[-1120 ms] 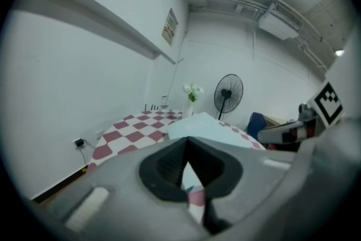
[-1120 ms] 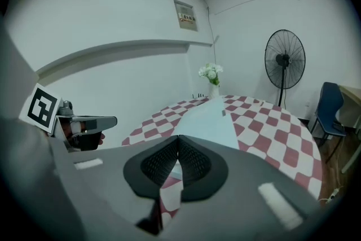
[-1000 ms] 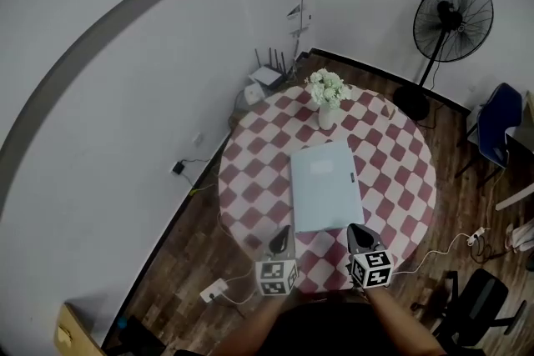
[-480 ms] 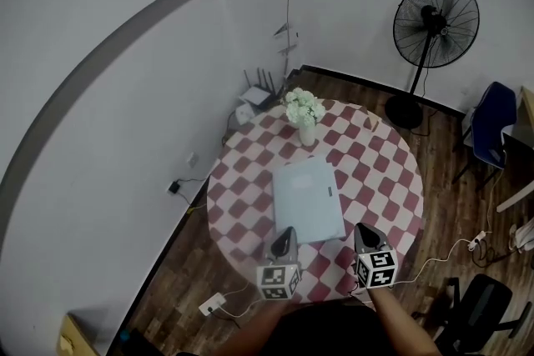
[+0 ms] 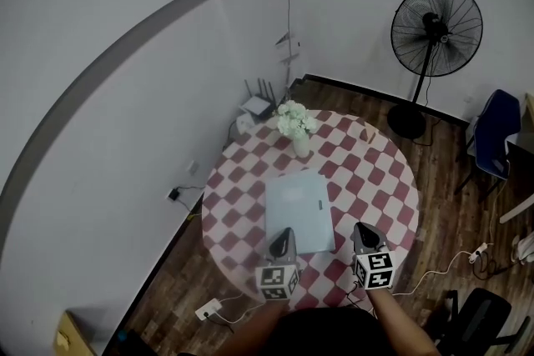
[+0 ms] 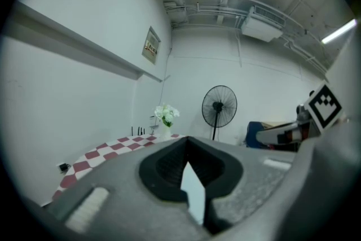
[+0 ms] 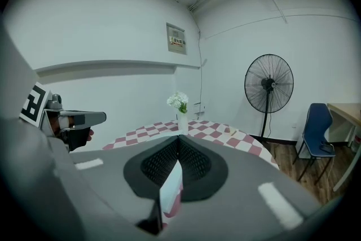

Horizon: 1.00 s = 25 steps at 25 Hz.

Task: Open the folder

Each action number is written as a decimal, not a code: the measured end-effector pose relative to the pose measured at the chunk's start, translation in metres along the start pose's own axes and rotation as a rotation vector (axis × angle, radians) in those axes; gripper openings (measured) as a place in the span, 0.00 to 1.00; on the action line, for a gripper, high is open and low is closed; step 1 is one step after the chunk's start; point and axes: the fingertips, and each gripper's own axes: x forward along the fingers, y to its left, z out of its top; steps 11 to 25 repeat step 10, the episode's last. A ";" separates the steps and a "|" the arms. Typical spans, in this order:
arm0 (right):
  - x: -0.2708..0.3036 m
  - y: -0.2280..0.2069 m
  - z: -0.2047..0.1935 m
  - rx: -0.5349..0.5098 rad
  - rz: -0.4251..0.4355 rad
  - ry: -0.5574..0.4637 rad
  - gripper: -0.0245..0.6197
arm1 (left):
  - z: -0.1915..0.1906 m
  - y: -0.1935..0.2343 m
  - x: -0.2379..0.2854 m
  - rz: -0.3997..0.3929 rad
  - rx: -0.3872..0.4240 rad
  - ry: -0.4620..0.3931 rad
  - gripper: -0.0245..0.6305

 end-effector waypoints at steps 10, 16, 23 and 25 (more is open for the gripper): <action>0.017 -0.021 0.013 -0.016 0.044 -0.017 0.04 | 0.003 -0.001 0.015 0.060 0.005 0.008 0.04; 0.017 -0.021 0.013 -0.016 0.044 -0.017 0.04 | 0.003 -0.001 0.015 0.060 0.005 0.008 0.04; 0.017 -0.021 0.013 -0.016 0.044 -0.017 0.04 | 0.003 -0.001 0.015 0.060 0.005 0.008 0.04; 0.017 -0.021 0.013 -0.016 0.044 -0.017 0.04 | 0.003 -0.001 0.015 0.060 0.005 0.008 0.04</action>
